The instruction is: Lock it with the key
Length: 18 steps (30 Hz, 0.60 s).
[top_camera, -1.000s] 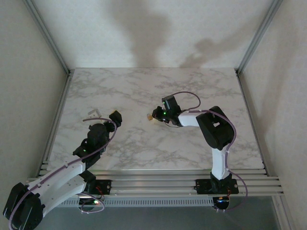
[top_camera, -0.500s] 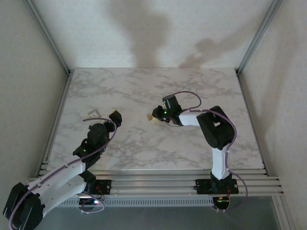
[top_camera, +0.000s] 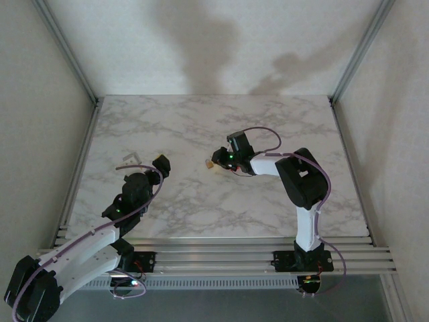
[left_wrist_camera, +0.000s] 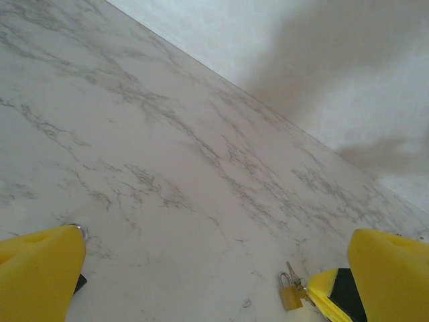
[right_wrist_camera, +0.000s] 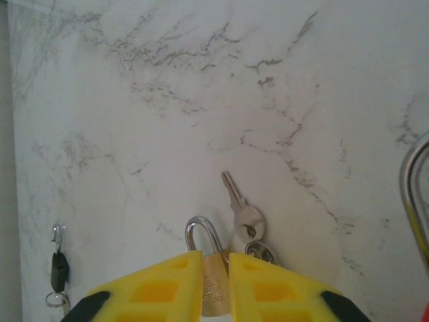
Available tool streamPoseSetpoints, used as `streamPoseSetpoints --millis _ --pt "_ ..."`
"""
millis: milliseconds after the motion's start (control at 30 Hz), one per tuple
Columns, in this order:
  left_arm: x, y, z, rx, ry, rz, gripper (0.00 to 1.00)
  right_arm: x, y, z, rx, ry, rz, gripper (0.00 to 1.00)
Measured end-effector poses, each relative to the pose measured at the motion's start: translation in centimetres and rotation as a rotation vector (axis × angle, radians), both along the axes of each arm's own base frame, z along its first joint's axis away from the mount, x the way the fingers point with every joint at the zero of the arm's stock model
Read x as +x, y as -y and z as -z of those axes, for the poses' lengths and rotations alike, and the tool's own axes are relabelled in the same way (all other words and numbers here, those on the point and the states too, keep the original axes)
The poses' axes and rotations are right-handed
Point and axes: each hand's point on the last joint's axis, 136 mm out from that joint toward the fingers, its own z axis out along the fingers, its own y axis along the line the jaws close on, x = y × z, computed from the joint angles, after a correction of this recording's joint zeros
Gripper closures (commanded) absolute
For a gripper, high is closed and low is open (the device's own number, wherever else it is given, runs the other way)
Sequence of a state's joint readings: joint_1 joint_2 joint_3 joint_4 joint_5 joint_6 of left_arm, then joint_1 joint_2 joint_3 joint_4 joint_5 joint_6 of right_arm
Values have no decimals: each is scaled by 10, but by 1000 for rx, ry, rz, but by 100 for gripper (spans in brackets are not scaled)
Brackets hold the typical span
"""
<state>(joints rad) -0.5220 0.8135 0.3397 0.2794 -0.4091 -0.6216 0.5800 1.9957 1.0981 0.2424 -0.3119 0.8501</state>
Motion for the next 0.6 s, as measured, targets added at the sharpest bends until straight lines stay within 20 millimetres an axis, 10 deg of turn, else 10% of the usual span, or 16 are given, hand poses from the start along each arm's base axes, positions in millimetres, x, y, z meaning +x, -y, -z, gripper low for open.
streamPoseSetpoints --millis 600 --pt "-4 -5 -8 -20 31 -17 0 -3 2 -34 4 55 -17 40"
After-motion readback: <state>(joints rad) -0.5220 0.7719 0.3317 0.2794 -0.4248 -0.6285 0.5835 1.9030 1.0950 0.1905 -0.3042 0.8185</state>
